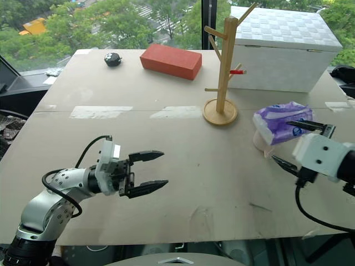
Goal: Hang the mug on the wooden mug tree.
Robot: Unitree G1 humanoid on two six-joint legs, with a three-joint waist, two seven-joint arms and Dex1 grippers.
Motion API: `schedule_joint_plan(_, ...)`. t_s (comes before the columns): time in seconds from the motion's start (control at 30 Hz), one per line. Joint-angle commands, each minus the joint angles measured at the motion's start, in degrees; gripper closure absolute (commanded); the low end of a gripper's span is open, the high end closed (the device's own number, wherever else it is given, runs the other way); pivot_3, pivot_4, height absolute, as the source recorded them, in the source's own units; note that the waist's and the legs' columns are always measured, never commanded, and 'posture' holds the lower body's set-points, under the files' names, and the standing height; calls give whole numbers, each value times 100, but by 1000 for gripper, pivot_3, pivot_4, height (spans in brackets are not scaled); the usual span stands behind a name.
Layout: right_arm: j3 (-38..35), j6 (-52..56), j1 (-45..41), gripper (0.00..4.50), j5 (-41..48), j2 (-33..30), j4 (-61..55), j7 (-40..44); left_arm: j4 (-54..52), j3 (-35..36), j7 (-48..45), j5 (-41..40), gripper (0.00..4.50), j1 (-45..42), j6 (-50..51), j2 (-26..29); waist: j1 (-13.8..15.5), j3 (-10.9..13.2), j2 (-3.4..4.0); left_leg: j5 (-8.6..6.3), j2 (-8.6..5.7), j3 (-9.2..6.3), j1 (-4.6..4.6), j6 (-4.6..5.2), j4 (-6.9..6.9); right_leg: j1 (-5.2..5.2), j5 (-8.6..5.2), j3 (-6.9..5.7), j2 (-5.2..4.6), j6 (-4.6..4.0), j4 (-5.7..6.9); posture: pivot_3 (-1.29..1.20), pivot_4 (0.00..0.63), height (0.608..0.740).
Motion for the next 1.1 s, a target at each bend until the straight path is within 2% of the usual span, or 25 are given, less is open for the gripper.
schedule_joint_plan(0.03, 326, -229, -251, 56, -501, -9, 41, -206, -285, 54, 49, -70, 0, -3, -14, 2, 2, 0, 0, 0, 0, 0, 0, 0, 1, 0, 0, 0, 0, 0, 0, 0, 150, 740)
schedule_joint_plan(0.2, 891, -542, -605, 56, -1102, 47, 558, -380, -451, 149, 68, -181, 0, 34, -64, -15, 0, 1, -1, 0, 0, 0, 2, -1, 1, 0, 0, 0, 1, -1, 2, 0, 150, 740)
schedule_joint_plan(0.57, 1484, -689, -1297, 56, -1468, 344, 1173, -515, -694, 464, 224, -560, 0, 40, -38, -68, -2, 2, -1, 1, 0, 4, 2, -1, 1, 0, 1, 1, 3, -1, 4, 0, 150, 740)
schedule_joint_plan(0.67, 1585, -551, -1483, 752, -1419, 457, 1144, -506, -738, 461, 288, -579, 0, 42, -27, -58, -3, 2, -1, 1, 0, 4, 4, -1, 1, 0, 1, 2, 6, -2, 8, 0, 150, 740)
schedule_joint_plan(0.83, 1667, -348, -1619, 3215, -1330, 558, 1064, -441, -780, 423, 366, -570, 0, 19, -22, -58, 0, 2, -1, 1, 0, 5, 4, -1, 1, 0, 6, 4, 6, -10, 9, 0, 150, 740)
schedule_joint_plan(0.93, 1638, -227, -1649, 4467, -1232, 613, 951, -407, -756, 391, 392, -545, 0, -35, -34, -62, 0, 2, -1, 1, 0, 5, 4, -1, 1, 0, 6, 4, 5, -10, 9, 0, 150, 740)
schedule_joint_plan(1.1, 1285, 352, -1993, 4467, -885, 793, 756, -553, -741, 309, 421, -521, 0, -127, -33, -98, -10, 2, -1, 1, 0, 6, 6, -1, 3, 0, 6, 5, 7, -10, 13, 0, 150, 740)
